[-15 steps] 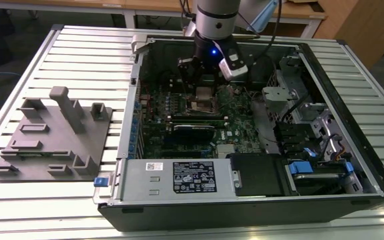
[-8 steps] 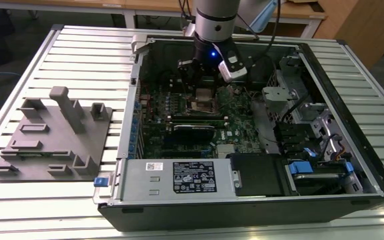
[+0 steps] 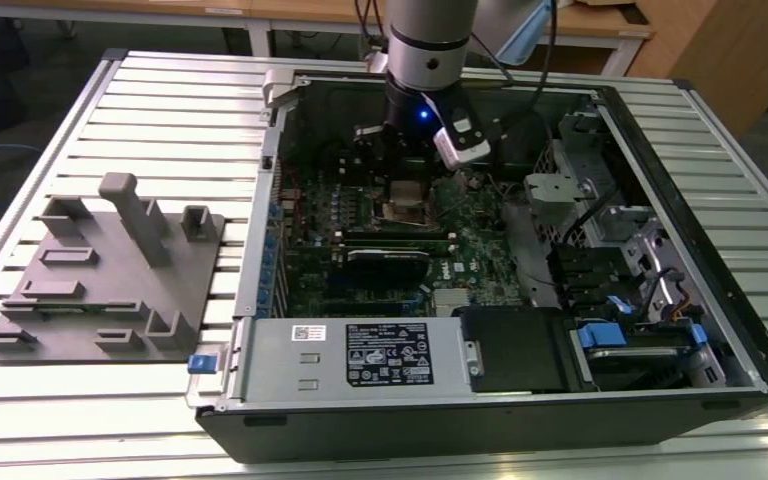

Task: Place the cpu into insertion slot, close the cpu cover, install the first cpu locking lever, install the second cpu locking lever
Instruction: 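Place the cpu into insertion slot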

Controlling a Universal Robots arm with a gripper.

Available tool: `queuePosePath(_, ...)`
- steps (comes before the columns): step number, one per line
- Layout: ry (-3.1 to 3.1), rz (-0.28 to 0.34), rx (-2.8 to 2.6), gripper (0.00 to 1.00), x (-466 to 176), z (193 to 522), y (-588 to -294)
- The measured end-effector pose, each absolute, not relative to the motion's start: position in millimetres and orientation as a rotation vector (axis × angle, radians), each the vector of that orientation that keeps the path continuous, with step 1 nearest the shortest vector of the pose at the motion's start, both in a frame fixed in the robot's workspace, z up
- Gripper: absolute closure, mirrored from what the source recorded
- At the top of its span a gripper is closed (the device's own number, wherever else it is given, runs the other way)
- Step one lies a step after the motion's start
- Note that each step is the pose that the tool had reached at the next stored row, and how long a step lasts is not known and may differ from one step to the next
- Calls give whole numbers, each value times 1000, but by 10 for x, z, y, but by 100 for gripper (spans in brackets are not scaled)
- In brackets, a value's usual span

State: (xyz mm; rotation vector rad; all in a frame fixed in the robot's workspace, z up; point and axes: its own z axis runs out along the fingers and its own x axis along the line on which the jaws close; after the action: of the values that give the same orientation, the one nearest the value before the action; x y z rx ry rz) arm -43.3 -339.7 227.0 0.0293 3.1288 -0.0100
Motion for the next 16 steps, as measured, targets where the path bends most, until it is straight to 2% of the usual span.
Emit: queuePosePath(16,3128,-10,64,46,-447,2176,-3397)
